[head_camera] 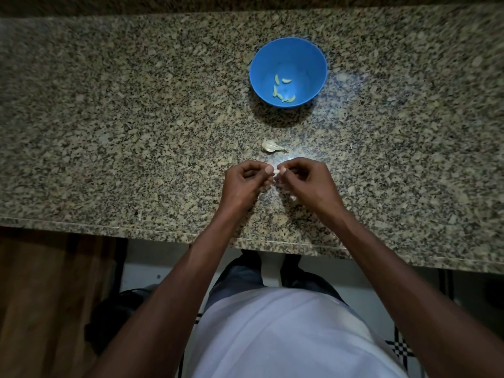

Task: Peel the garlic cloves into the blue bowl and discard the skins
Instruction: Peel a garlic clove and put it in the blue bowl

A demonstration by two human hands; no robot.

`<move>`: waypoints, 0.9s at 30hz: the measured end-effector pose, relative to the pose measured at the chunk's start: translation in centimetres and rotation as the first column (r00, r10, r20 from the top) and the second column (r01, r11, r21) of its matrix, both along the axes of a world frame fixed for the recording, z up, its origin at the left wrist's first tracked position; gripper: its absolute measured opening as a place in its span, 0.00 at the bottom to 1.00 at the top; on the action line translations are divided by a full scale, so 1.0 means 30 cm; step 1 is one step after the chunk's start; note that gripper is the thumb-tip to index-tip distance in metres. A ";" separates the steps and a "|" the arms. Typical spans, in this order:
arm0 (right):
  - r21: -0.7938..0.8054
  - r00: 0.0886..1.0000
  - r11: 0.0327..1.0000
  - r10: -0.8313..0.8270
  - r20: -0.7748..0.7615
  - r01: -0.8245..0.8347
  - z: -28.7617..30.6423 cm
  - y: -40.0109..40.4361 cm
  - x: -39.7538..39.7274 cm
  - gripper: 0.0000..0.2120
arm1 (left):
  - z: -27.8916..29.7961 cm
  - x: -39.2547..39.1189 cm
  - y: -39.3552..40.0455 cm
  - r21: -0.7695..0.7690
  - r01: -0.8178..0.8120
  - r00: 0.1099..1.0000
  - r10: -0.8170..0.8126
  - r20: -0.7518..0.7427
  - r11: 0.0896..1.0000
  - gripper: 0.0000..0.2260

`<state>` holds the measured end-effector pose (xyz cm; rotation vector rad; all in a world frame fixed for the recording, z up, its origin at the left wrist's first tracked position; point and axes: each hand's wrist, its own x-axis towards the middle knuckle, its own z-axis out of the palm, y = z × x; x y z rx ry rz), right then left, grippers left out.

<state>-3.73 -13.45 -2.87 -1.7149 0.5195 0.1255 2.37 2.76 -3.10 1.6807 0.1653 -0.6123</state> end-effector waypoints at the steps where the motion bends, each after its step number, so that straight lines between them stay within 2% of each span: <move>1: 0.172 0.998 0.984 -0.050 -0.031 0.054 0.006 0.002 -0.002 0.08 | 0.006 -0.003 -0.005 -0.011 -0.036 0.999 0.036 -0.006 0.999 0.06; 2: 0.296 0.995 0.950 -0.086 -0.054 0.098 0.011 0.004 -0.004 0.09 | 0.012 -0.006 -0.010 -0.021 -0.062 0.998 0.062 -0.005 0.998 0.06; 4: 0.367 0.992 0.922 -0.109 -0.059 0.123 0.012 0.010 -0.005 0.11 | 0.021 -0.014 -0.020 -0.035 -0.084 0.997 0.084 -0.001 0.996 0.06; 10: 0.241 0.993 0.964 -0.113 -0.013 0.113 0.010 0.003 0.019 0.07 | 0.036 -0.004 -0.028 -0.122 -0.075 0.993 0.063 -0.098 0.990 0.07; 14: 0.222 0.994 0.969 -0.114 0.004 0.110 0.017 0.002 0.032 0.04 | 0.035 0.025 -0.021 -0.194 -0.101 0.965 0.049 -0.257 0.976 0.03; 18: 0.210 0.993 0.972 -0.112 0.029 0.103 0.002 0.012 0.032 0.06 | 0.037 0.044 -0.012 -0.200 -0.116 0.945 0.046 -0.323 0.973 0.04; 22: 0.250 0.991 0.961 -0.131 0.029 0.120 -0.016 0.020 0.037 0.09 | 0.038 0.046 -0.015 -0.214 -0.147 0.939 0.068 -0.338 0.966 0.03; 27: 0.394 0.981 0.901 -0.193 -0.017 0.184 -0.026 0.028 0.033 0.10 | 0.037 0.027 -0.029 -0.233 -0.184 0.944 0.105 -0.313 0.955 0.03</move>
